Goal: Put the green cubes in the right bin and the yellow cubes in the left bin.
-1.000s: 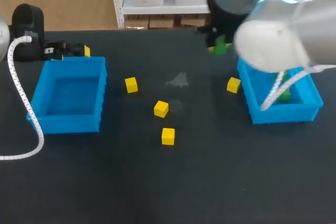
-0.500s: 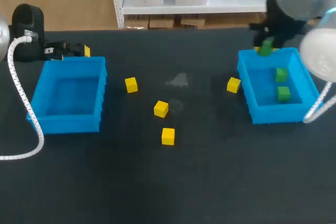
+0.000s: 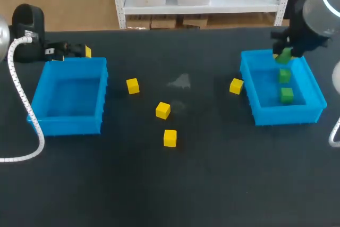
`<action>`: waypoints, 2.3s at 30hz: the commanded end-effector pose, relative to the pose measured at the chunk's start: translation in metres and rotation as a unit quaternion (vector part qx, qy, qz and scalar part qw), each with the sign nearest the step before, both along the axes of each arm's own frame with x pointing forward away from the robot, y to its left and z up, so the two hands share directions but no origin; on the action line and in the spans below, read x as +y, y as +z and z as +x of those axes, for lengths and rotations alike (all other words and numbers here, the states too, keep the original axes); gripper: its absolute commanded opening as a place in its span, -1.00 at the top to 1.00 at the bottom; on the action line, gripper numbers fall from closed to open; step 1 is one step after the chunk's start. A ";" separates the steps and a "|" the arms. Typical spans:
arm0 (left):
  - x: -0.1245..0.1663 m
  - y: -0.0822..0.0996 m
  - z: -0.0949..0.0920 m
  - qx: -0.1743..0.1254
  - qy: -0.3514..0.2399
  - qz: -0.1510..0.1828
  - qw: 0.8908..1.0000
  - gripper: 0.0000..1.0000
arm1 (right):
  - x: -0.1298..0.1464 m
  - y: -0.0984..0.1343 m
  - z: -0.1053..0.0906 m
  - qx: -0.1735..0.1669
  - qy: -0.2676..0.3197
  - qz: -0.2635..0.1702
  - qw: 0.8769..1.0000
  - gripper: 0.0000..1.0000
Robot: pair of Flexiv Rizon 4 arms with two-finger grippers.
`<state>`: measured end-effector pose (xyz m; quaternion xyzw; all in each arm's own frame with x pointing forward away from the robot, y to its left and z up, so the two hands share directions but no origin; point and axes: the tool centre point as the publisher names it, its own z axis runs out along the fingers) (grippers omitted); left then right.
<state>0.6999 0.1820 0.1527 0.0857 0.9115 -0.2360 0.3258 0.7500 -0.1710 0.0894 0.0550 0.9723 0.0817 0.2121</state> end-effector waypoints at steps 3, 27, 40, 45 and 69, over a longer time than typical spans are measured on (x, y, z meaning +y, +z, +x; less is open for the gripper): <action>0.002 -0.002 0.000 -0.003 -0.002 -0.004 1.000 -1.00 | 0.003 -0.003 -0.003 -0.042 -0.005 -0.005 0.999 0.15; 0.002 -0.002 0.000 -0.003 -0.002 -0.004 1.000 -1.00 | 0.005 -0.002 -0.002 -0.046 0.000 0.003 0.999 -1.00; 0.002 -0.002 0.000 -0.003 -0.002 -0.004 1.000 -1.00 | 0.005 -0.002 -0.002 -0.046 0.000 0.003 0.999 -1.00; -0.016 -0.005 0.002 -0.015 -0.065 0.037 0.997 -1.00 | 0.005 -0.002 -0.002 -0.046 0.000 0.003 0.999 -1.00; -0.110 -0.040 -0.008 -0.034 -0.321 0.201 0.925 -1.00 | 0.005 -0.002 -0.002 -0.046 0.000 0.003 0.999 -1.00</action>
